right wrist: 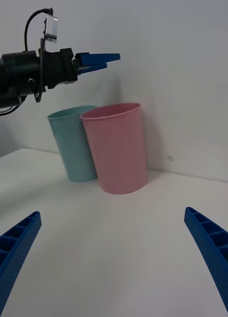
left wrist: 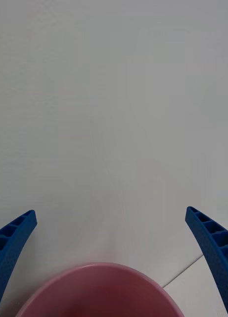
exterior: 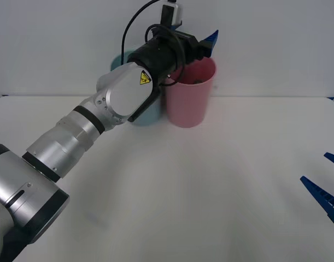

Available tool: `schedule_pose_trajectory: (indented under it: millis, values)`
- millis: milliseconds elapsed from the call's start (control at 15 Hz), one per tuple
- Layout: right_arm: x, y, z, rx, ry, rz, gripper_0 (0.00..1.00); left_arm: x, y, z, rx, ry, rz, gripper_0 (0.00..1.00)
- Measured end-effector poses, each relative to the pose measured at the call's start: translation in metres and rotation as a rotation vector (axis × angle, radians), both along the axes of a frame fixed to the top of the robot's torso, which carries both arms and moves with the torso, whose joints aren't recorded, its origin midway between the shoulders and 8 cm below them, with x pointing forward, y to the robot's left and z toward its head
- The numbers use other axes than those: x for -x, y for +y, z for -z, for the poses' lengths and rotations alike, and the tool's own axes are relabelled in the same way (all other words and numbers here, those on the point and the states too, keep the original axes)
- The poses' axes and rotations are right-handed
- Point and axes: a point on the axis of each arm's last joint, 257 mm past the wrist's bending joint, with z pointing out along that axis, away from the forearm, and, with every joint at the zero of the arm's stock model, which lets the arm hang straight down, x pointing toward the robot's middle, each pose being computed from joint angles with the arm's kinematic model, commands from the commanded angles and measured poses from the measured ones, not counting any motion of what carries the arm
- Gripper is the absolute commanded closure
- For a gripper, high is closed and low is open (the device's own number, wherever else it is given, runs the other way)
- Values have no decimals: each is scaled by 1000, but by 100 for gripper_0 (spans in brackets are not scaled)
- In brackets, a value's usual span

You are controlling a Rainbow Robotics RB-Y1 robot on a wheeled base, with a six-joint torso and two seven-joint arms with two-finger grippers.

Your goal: Grasp the object on the table and drop it into the matching bin: aluminum can to the light blue bin, PET bottle to the pink bin.

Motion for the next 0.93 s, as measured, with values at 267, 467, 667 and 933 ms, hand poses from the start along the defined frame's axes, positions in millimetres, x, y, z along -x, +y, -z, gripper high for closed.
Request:
schedule_pose_trajectory:
  millis: [267,467,667,933]
  values:
    - [0,0,0,0,0,0,0,-3,20,-11,26,-3,-8,0]
    - [0,0,0,0,0,0,0,8,47,-18,71,-2,7,0]
    - [0,0,0,0,0,0,0,30,78,-19,79,21,48,0]
    - [0,0,0,0,0,0,0,68,133,-23,115,39,70,0]
